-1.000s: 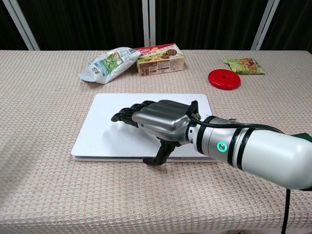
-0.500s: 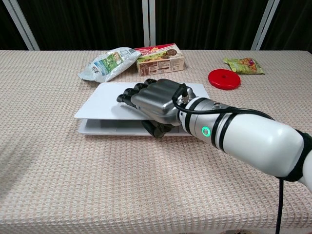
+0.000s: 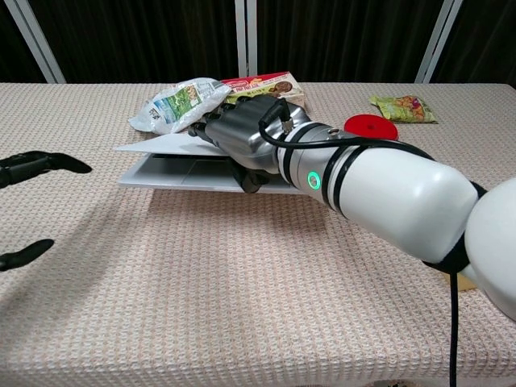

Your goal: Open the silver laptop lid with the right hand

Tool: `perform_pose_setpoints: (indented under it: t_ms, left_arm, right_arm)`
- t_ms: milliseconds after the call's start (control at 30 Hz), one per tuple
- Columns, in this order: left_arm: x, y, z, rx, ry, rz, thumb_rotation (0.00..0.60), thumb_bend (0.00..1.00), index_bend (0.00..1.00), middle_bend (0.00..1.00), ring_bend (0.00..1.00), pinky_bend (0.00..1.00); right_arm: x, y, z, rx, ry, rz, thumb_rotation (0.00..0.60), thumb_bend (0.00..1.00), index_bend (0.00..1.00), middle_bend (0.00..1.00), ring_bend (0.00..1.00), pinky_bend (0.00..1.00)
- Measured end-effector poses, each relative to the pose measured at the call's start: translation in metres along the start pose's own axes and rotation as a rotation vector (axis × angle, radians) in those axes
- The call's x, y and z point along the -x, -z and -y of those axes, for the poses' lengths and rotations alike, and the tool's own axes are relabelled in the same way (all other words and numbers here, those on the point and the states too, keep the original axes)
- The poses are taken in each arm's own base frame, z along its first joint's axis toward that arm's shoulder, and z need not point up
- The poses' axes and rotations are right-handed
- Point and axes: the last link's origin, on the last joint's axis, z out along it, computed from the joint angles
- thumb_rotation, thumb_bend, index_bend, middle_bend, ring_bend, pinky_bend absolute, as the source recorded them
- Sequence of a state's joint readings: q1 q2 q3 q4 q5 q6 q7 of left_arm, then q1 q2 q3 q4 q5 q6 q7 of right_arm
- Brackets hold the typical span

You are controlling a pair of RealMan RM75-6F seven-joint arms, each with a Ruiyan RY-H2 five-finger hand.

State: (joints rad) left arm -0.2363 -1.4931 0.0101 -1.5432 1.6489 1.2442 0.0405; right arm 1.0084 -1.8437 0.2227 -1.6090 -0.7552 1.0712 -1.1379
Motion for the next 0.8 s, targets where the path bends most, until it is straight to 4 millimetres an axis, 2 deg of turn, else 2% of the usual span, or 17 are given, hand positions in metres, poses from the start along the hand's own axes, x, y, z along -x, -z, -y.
perform_pose_setpoints:
  t_ms: [167,800]
  left_arm:
    - [0.004,-0.018,-0.003,0.011,0.002,0.009,0.6,0.35,0.13,0.09,0.03,0.1]
    - [0.015,-0.038,-0.02,0.075,-0.039,0.052,0.6,0.35,0.13,0.09,0.03,0.1]
  right_arm:
    - [-0.001,-0.001,0.001,0.005,0.004,-0.004,0.6,0.83,0.0,0.0,0.0,0.0]
    - [-0.004,-0.004,0.005,0.016,0.006,-0.015,0.6,0.83,0.0,0.0,0.0,0.0]
